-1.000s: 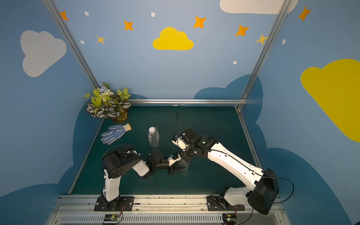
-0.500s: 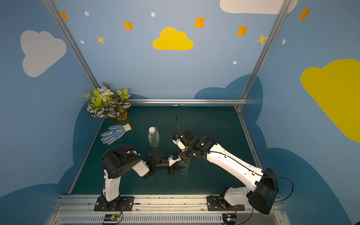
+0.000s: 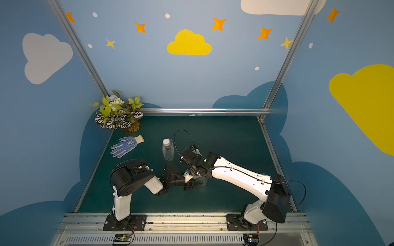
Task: Screw on the bottle caps
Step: Screw the bottle cap onto the plastic bottle.
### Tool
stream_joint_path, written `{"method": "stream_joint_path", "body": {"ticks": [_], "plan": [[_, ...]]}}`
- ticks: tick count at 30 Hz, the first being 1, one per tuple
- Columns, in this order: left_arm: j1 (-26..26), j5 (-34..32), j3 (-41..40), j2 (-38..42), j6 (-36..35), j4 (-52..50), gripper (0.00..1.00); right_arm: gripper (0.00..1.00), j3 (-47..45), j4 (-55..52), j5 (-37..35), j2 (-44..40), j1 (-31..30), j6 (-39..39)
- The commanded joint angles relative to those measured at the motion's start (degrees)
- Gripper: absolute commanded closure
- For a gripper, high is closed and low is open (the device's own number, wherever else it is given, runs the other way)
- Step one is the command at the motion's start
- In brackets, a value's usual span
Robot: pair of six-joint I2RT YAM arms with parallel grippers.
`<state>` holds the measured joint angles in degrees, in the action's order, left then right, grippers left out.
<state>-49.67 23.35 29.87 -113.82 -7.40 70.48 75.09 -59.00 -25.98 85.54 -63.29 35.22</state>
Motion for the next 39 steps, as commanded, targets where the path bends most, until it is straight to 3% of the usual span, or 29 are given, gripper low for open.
{"method": "stream_joint_path", "body": {"ticks": [1, 6, 10, 15, 21, 30, 39], "plan": [[-0.2, -3.6, -0.1, 2.2, -0.5, -0.8, 0.55, 0.78, -0.1, -3.4, -0.6, 2.3, -1.6, 6.0], [-0.2, -2.7, -0.2, 2.2, -0.5, -0.6, 0.55, 0.41, -0.9, 0.4, 0.7, -4.2, -0.8, -3.4], [-0.2, -1.6, -0.2, 1.8, -0.2, -0.1, 0.55, 0.25, -3.9, 5.2, 7.0, -9.9, 1.2, -15.3], [0.1, -0.1, -0.2, 1.7, 0.2, 0.0, 0.55, 0.24, -8.1, 8.8, 13.7, -16.7, 5.2, -27.9], [0.8, 2.4, 0.1, 1.8, 1.2, -0.2, 0.55, 0.26, -11.1, 12.3, 23.1, -21.2, 11.1, -35.1], [1.2, 3.2, 0.1, 1.6, 1.5, 0.1, 0.55, 0.33, -13.8, 15.6, 26.7, -18.6, 13.0, -36.9], [1.3, 3.5, 0.2, 1.4, 1.8, 0.2, 0.55, 0.36, -14.5, 17.0, 25.9, -16.3, 14.8, -37.4]]}}
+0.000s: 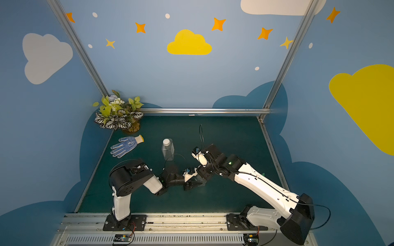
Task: Screw on the bottle caps
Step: Screw the bottle cap onto the plastic bottle.
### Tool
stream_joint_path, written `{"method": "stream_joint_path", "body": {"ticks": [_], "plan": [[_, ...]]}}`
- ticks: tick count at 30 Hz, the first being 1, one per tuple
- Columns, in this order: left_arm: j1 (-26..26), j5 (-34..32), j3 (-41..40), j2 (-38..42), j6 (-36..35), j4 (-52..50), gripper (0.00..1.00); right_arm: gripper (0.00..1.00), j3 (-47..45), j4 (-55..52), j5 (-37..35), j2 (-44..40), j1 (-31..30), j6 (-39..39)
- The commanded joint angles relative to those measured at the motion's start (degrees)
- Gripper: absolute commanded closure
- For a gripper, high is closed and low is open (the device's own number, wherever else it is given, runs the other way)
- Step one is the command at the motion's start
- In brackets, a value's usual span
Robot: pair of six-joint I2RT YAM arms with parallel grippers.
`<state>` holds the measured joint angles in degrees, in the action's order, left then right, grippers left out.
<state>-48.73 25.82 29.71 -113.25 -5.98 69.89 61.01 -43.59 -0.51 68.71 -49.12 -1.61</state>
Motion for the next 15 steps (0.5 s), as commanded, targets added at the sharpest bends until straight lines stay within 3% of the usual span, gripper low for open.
{"method": "stream_joint_path", "body": {"ticks": [1, 15], "plan": [[0.4, 1.1, 0.3, 0.8, 0.3, 0.8, 0.55, 0.37, -0.4, 1.5, 0.6, 0.7, 0.9, -0.6], [0.5, 0.8, 0.3, 0.7, 0.3, 0.9, 0.55, 0.53, 0.2, -0.5, 3.4, 2.4, 1.2, -0.3]]}}
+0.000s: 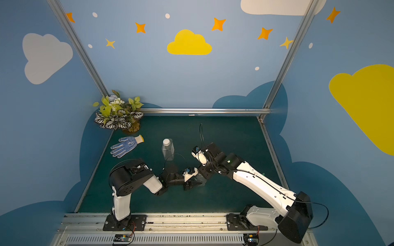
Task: Screw on the bottle caps
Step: Screw the bottle cap onto the plastic bottle.
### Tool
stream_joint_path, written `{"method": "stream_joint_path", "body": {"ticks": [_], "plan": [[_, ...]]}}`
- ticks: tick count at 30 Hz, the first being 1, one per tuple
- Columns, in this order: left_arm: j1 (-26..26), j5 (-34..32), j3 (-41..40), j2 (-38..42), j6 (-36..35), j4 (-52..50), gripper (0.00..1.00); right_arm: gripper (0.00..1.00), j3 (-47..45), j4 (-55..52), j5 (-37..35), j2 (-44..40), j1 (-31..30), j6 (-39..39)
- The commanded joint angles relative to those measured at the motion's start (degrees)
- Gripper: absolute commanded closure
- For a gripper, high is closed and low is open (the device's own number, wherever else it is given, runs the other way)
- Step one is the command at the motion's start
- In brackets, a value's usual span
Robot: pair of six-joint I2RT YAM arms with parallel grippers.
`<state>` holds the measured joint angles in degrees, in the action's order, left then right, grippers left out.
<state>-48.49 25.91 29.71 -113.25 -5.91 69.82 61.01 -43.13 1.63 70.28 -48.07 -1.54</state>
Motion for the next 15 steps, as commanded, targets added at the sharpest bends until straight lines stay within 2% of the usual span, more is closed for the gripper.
{"method": "stream_joint_path", "body": {"ticks": [1, 5, 11, 15], "plan": [[0.2, 0.6, 0.3, 0.8, 0.2, 1.0, 0.55, 0.54, 0.4, -1.2, 1.8, 1.1, 0.2, -0.8], [0.1, 0.6, 0.3, 0.9, 0.1, 1.0, 0.55, 0.59, 1.3, -2.3, 1.9, 2.1, 0.2, -1.4], [0.1, 0.2, 0.2, 1.0, 0.0, 1.0, 0.55, 0.84, 1.2, -2.7, 0.3, 2.9, 0.0, 1.5], [0.1, -0.7, 0.0, 1.2, -0.1, 1.0, 0.55, 0.9, 0.6, -3.4, -5.1, 3.8, -1.9, 5.5]]}}
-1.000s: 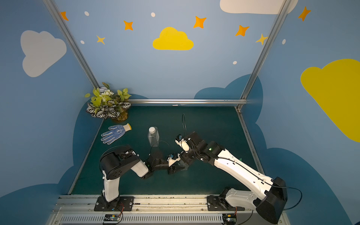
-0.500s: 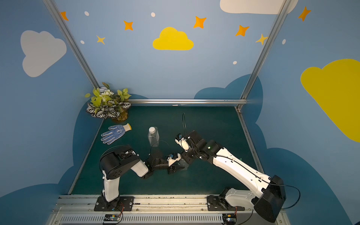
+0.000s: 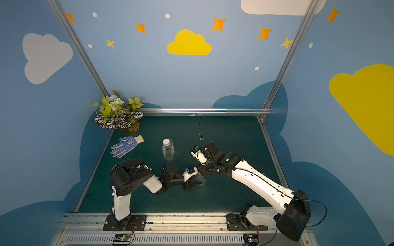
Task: Screw on the bottle caps
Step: Screw the bottle cap onto the plastic bottle.
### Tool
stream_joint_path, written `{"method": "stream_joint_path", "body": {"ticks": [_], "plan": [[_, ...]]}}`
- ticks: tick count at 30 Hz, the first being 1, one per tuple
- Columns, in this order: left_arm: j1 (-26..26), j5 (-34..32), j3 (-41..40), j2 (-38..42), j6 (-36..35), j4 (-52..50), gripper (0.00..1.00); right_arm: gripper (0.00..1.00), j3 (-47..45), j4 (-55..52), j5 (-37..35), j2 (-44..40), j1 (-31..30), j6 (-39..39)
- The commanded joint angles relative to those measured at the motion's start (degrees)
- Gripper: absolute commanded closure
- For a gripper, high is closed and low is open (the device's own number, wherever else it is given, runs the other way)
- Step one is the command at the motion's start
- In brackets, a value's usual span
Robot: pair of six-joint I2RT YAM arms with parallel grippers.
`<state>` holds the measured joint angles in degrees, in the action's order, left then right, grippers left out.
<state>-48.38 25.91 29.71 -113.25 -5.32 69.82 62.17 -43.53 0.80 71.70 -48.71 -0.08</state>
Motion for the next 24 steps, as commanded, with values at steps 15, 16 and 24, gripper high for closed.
{"method": "stream_joint_path", "body": {"ticks": [15, 16, 24], "plan": [[-1.3, -3.8, 0.2, 1.0, -1.6, 1.0, 0.56, 1.0, 8.7, -15.8, -32.1, 12.3, -14.3, 41.9], [-1.4, -3.9, 0.2, 1.1, -1.6, 1.1, 0.56, 1.0, 9.5, -16.3, -33.0, 13.0, -15.0, 43.8], [-1.5, -4.1, 0.3, 1.1, -1.5, 1.0, 0.55, 0.85, 11.3, -15.4, -34.2, 12.5, -17.0, 46.4]]}}
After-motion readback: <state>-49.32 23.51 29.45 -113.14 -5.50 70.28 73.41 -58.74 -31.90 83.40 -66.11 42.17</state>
